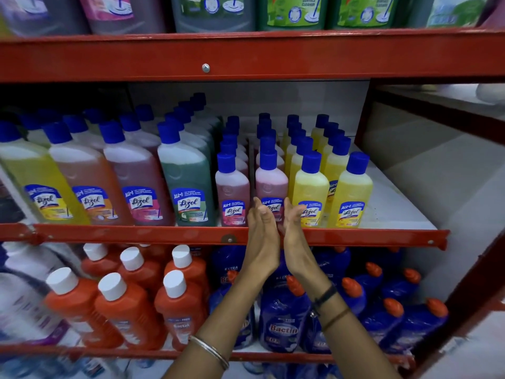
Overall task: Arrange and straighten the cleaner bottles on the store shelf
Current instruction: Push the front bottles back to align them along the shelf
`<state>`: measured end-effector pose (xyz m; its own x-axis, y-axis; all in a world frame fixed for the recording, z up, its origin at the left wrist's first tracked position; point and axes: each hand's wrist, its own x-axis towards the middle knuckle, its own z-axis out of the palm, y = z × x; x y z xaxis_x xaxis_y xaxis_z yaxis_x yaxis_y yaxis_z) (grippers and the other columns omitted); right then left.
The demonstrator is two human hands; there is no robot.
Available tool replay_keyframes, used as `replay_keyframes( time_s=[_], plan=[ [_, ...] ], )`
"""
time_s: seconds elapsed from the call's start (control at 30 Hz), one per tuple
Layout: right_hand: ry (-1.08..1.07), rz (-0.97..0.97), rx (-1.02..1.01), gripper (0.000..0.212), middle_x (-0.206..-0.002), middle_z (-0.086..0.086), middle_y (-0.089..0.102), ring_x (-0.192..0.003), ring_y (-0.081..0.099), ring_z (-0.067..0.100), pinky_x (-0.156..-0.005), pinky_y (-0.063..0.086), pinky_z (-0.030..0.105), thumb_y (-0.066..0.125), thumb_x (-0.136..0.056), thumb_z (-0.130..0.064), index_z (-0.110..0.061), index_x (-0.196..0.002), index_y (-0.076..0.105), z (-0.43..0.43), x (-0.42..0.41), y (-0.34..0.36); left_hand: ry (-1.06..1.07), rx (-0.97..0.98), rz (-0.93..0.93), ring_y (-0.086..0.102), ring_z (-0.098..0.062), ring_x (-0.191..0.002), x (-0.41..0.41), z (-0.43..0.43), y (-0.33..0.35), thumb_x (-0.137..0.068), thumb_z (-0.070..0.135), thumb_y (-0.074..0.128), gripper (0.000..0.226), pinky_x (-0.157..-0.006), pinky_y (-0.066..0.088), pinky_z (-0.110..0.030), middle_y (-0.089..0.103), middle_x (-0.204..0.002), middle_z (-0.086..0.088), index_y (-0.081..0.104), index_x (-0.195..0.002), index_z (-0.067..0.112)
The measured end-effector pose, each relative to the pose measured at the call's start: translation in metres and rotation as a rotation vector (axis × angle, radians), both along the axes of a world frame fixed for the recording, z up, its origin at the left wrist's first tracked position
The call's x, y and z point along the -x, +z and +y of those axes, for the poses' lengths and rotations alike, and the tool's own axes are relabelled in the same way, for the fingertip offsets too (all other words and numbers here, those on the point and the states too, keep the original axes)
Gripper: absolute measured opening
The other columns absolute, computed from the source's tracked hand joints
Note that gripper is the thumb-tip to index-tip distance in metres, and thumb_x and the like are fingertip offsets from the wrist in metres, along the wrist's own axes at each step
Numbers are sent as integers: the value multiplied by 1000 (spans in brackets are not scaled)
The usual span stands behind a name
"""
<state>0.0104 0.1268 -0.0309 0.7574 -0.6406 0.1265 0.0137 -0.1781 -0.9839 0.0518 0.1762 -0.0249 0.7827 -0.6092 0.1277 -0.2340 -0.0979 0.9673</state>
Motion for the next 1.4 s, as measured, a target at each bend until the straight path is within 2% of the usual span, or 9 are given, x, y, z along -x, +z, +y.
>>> replay_keyframes(
  time_s=[0.17, 0.33, 0.47, 0.57, 0.7, 0.8, 1.17, 1.27, 1.4],
  plan=[
    [26, -32, -82, 138, -161, -9, 3, -148, 6, 13, -122, 9, 47, 9, -30, -103, -32, -148, 8, 2, 6, -5, -43, -1, -62, -6, -5, -142, 1, 10, -12, -45, 92, -10, 118, -107, -1, -23, -4, -158, 7, 0, -145, 29],
    [12, -34, -70, 136, -161, -9, 4, -148, 7, 11, -122, 9, 46, 8, -32, -103, -32, -148, 8, 3, 6, -5, -81, -18, -104, -5, -5, -143, 0, 15, -10, -67, 78, -3, 95, -109, -1, -21, -1, -158, 7, 2, -146, 25],
    [-175, -271, 142, 104, -155, -1, 24, -143, 23, 9, -117, 24, 29, 12, -61, -93, -30, -143, 27, 20, 10, -15, 100, 172, -247, 42, -16, -128, -4, 30, -18, -80, 72, 12, 78, -111, 31, -39, 50, -133, -1, 46, -127, 20],
    [-145, -395, 363, 89, -148, 2, 34, -139, 31, 10, -113, 31, 28, 16, -79, -78, -18, -141, 36, 31, 6, -21, 306, 333, -403, 48, -11, -109, -19, 42, -24, -91, 46, 22, 46, -99, 40, -33, 51, -113, -3, 51, -112, 17],
    [11, -157, 331, 106, -158, -4, 19, -145, 14, 2, -120, 13, 23, 8, -67, -88, -21, -147, 21, 39, -16, -20, 283, 247, -287, 34, -9, -128, -38, 47, -27, -89, 52, 17, 61, -108, 26, -19, 36, -141, -5, 34, -134, 14],
    [1, 54, 252, 129, -160, -4, 10, -147, 5, 8, -119, 4, 27, 0, -47, -97, -20, -149, 9, 48, -28, -16, 247, 58, -306, 30, -17, -136, -51, 44, -35, -89, 54, 14, 66, -115, 19, -34, 33, -148, -8, 26, -141, 14],
    [-156, -23, 60, 122, -154, 3, 33, -141, 31, 17, -118, 26, 46, 8, -53, -97, -21, -145, 31, 51, -39, -14, 197, 82, -343, 41, -20, -129, -60, 72, -32, -91, 53, 16, 63, -112, 30, -40, 50, -138, -8, 42, -132, 13],
    [-269, -195, 191, 105, -145, 3, 44, -134, 40, 15, -112, 32, 35, 10, -67, -88, -18, -139, 40, 69, -40, -13, 340, 230, -458, 46, -12, -110, -69, 92, -27, -92, 47, 23, 50, -101, 36, -24, 52, -118, -4, 48, -119, 13],
    [-93, -208, 248, 103, -150, 1, 39, -139, 34, 11, -118, 26, 35, 13, -69, -87, -17, -141, 37, 96, -53, -11, 393, 210, -407, 30, -2, -121, -94, 106, -20, -94, 46, 21, 54, -97, 12, 1, 41, -137, -11, 35, -133, 11]
  ],
)
